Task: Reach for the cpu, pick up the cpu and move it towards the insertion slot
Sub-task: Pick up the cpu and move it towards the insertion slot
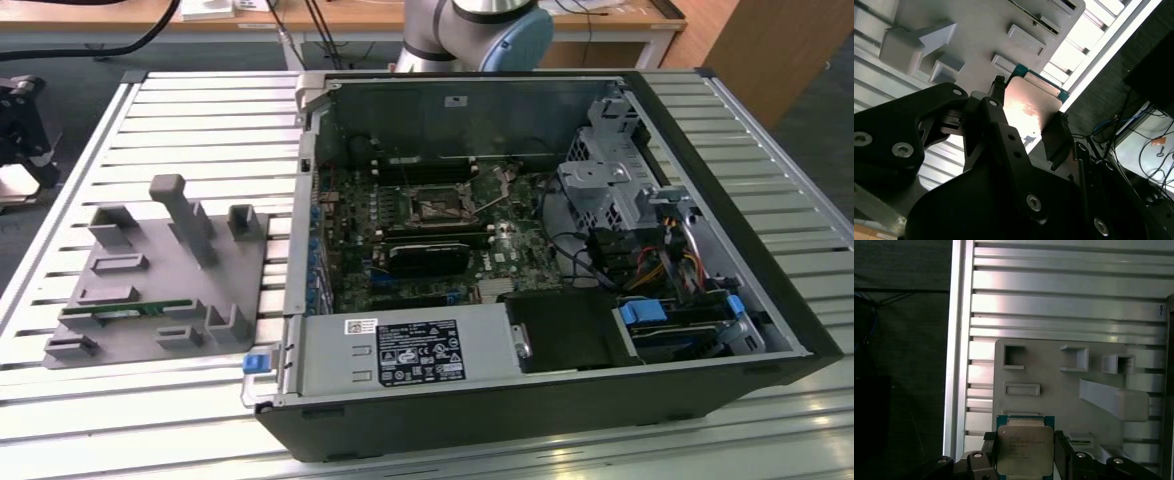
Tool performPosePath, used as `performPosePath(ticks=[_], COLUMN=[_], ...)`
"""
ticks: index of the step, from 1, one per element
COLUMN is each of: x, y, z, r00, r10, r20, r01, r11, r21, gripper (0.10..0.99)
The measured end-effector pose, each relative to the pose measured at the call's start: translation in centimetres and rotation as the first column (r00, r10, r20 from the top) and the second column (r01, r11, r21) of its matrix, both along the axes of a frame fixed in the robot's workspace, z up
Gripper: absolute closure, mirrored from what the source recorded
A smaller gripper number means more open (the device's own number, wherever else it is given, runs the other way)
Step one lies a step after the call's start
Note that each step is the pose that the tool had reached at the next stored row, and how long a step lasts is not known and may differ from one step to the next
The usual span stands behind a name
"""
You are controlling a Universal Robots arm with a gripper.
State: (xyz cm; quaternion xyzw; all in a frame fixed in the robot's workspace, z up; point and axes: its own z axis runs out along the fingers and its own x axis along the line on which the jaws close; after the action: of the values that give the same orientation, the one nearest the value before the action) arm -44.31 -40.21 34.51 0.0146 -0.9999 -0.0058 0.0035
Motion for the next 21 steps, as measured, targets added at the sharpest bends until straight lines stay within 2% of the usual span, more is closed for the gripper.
performPosePath(ticks=[11,21], x=[0.00,0.00], y=[0.00,0.00], z=[0.68,1.74], r00=[1.0000,1.0000], r10=[0.000,0.000], r20=[0.0000,-0.0001], r01=[0.000,0.000], r11=[1.0000,1.0000], r21=[0.000,0.000], gripper=[0.545,0.545])
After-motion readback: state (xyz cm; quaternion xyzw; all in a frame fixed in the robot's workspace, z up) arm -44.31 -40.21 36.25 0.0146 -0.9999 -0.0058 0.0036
